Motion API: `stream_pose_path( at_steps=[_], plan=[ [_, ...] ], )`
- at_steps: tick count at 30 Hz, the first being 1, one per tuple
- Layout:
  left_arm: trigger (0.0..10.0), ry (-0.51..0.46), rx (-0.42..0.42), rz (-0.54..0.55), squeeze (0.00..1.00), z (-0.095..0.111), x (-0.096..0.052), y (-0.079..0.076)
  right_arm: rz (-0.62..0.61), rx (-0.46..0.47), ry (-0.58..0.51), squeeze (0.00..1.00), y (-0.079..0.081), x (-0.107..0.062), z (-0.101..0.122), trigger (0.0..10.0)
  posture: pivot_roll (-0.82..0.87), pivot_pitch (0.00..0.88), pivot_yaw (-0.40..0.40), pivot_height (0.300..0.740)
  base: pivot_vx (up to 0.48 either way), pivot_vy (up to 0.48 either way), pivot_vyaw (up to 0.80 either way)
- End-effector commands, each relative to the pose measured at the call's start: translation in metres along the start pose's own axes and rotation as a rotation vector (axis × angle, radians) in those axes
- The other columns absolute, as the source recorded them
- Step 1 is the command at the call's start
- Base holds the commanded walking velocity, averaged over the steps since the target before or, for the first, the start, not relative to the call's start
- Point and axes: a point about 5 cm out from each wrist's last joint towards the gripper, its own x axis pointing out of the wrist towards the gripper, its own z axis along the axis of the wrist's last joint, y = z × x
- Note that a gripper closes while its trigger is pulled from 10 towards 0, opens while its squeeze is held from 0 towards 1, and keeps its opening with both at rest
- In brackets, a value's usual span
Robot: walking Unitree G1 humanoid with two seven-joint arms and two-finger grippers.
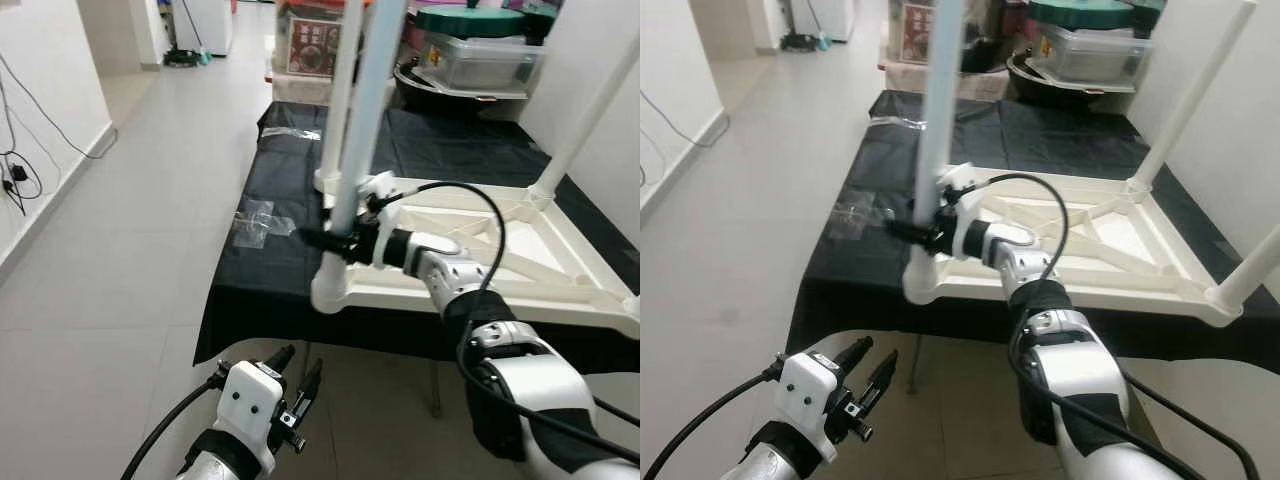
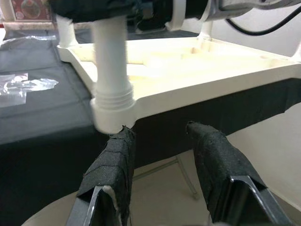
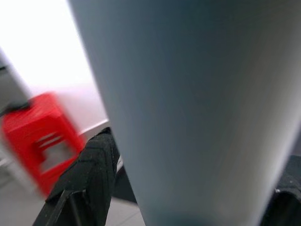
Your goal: Building children table
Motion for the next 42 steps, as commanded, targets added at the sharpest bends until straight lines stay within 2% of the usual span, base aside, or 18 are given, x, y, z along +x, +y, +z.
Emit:
stream_pose_path(
  at_steps=[1, 2, 3, 4, 6, 9, 14, 15, 16, 19, 26, 32, 33, 34, 35, 39, 40, 42],
  plan=[
    [10.0, 0.019, 0.001, 0.003, 0.0, -0.003, -0.002, -0.002, 0.084, 0.023, 0.068, 0.0, 0.01, 0.009, -0.012, 10.0, 0.11, 0.075, -0.107, 0.74, 0.0, 0.0, 0.0],
    [10.0, 0.02, 0.001, 0.003, 0.0, -0.003, -0.002, -0.002, 0.103, 0.012, 0.081, 0.0, 0.012, 0.012, -0.014, 8.3, 0.11, 0.075, -0.107, 0.74, 0.0, 0.0, 0.0],
    [10.0, 0.02, 0.001, 0.003, 0.0, -0.003, -0.002, -0.002, 0.103, 0.012, 0.081, 0.0, 0.012, 0.012, -0.014, 8.3, 0.11, 0.075, -0.107, 0.74, 0.0, 0.0, 0.0],
    [10.0, 0.02, 0.0, 0.003, 0.0, -0.003, -0.002, -0.002, 0.073, -0.017, 0.1, 0.0, 0.011, 0.014, -0.015, 0.0, 0.11, 0.075, -0.107, 0.74, 0.0, 0.0, 0.0],
    [10.0, 0.02, 0.0, 0.003, 0.0, -0.003, -0.002, -0.002, 0.073, -0.017, 0.1, 0.0, 0.011, 0.014, -0.015, 0.0, 0.11, 0.075, -0.107, 0.74, 0.0, 0.0, 0.0],
    [10.0, 0.02, 0.0, 0.004, 0.0, -0.003, -0.001, -0.002, -0.154, -0.093, 0.105, 0.0, 0.001, 0.017, -0.014, 0.0, 0.12, 0.073, -0.11, 0.74, 0.0, 0.0, 0.0],
    [10.0, 0.02, -0.001, 0.004, 0.0, -0.004, -0.001, -0.002, -0.411, -0.086, 0.059, 0.0, -0.015, 0.009, -0.007, 0.0, 0.11, 0.068, -0.107, 0.74, 0.0, 0.0, 0.0],
    [10.0, 0.021, -0.002, 0.004, 0.0, -0.004, -0.001, -0.002, -0.604, -0.058, 0.027, 0.0, -0.026, -0.001, -0.005, 0.0, 0.11, 0.064, -0.103, 0.74, 0.0, 0.0, 0.0],
    [10.0, 0.021, -0.002, 0.004, 0.0, -0.004, -0.001, -0.002, -0.604, -0.058, 0.027, 0.0, -0.026, -0.001, -0.005, 0.0, 0.11, 0.064, -0.103, 0.74, 0.0, 0.0, 0.0],
    [10.0, 0.023, -0.004, -0.003, 0.0, -0.005, -0.001, -0.001, -1.164, 0.104, -0.071, 0.0, -0.049, -0.036, -0.009, 0.0, 0.1, 0.061, -0.097, 0.74, 0.0, 0.0, 0.0],
    [10.0, 0.024, -0.004, -0.006, 0.0, -0.005, -0.001, -0.001, -1.322, 0.187, -0.111, 0.0, -0.047, -0.04, -0.016, 0.0, 0.1, 0.054, -0.096, 0.74, 0.0, 0.0, 0.0],
    [10.0, 0.024, 0.0, -0.006, 0.0, -0.006, 0.0, -0.001, -1.391, 0.314, -0.186, 0.0, -0.032, -0.02, -0.024, 0.0, 0.11, 0.045, -0.1, 0.74, 0.0, 0.0, 0.0],
    [10.0, 0.025, 0.002, -0.005, 0.0, -0.006, 0.0, -0.001, -1.354, 0.332, -0.211, 0.0, -0.022, -0.005, -0.023, 10.0, 0.11, 0.042, -0.101, 0.74, 0.0, 0.0, 0.0],
    [10.0, 0.025, 0.002, -0.005, 0.0, -0.006, 0.0, -0.001, -1.354, 0.332, -0.211, 0.0, -0.022, -0.005, -0.023, 10.0, 0.11, 0.042, -0.101, 0.74, 0.0, 0.0, 0.0],
    [10.0, 0.025, 0.003, -0.005, 0.0, -0.006, 0.0, -0.001, -1.264, 0.335, -0.24, 1.0, -0.015, 0.008, -0.02, 10.0, 0.11, 0.042, -0.101, 0.74, 0.0, 0.0, 0.0],
    [10.0, 0.025, 0.002, -0.006, 0.0, -0.006, 0.0, -0.002, -1.195, 0.298, -0.274, 0.93, -0.013, 0.012, -0.014, 10.0, 0.1, 0.043, -0.101, 0.74, 0.0, 0.0, 0.0],
    [10.0, 0.024, -0.001, -0.007, 0.0, -0.006, 0.001, -0.002, -1.051, 0.275, -0.307, 0.0, -0.016, 0.012, -0.008, 10.0, 0.1, 0.051, -0.107, 0.74, 0.0, 0.0, 0.0],
    [10.0, 0.024, -0.001, -0.007, 0.0, -0.006, 0.001, -0.002, -1.051, 0.275, -0.307, 0.0, -0.016, 0.012, -0.008, 10.0, 0.1, 0.051, -0.107, 0.74, 0.0, 0.0, 0.0]
  ],
)
